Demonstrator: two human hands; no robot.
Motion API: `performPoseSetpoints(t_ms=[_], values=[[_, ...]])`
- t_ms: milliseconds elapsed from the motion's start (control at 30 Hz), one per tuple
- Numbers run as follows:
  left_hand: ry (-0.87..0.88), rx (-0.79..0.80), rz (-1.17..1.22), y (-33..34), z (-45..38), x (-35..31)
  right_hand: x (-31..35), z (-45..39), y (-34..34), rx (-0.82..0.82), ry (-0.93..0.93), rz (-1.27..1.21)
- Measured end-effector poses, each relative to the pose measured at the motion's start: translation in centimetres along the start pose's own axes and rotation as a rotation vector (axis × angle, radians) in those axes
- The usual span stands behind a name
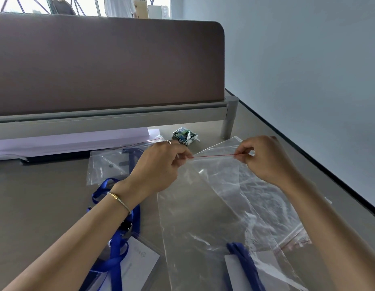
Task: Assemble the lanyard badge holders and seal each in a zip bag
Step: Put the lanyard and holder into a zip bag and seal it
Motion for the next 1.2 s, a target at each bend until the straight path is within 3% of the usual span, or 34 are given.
performPoseSetpoints(t_ms=[300,500,633,767,900,1200], values=[[-0.021,-0.073,-0.116,-1.0,0.2,-0.6,-1.3,-0.1,-0.7,-0.015,0.099,0.088],[0.029,-0.043,-0.12,-2.1,0.8,-4.1,2.2,0.6,-2.0,0.021,-0.023,0.045],[0.039,0.068,-0.127,-0.5,2.6,-7.2,4.9,3.3,-1.5,0.092,-0.071,0.012],[0.098,0.246,-0.152,2.5,6.1,-9.6,6.5,8.1,-0.2,0.261,-0.11,-0.098],[0.156,0.314,-0.112,3.9,9.3,-11.1,5.8,12.6,0.7,0.404,-0.08,-0.104],[0.144,0.422,-0.095,6.3,13.4,-11.7,5.6,17.7,1.2,0.448,-0.086,-0.102]])
Point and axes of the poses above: each hand's wrist, its own z-axis away from the middle knuckle, its own y-axis out of the palm, x = y × z, the point moved 7 cm from there along -z, towards the middle knuckle, and after that the axes turned 8 degrees about x, right-handed, at the moved point
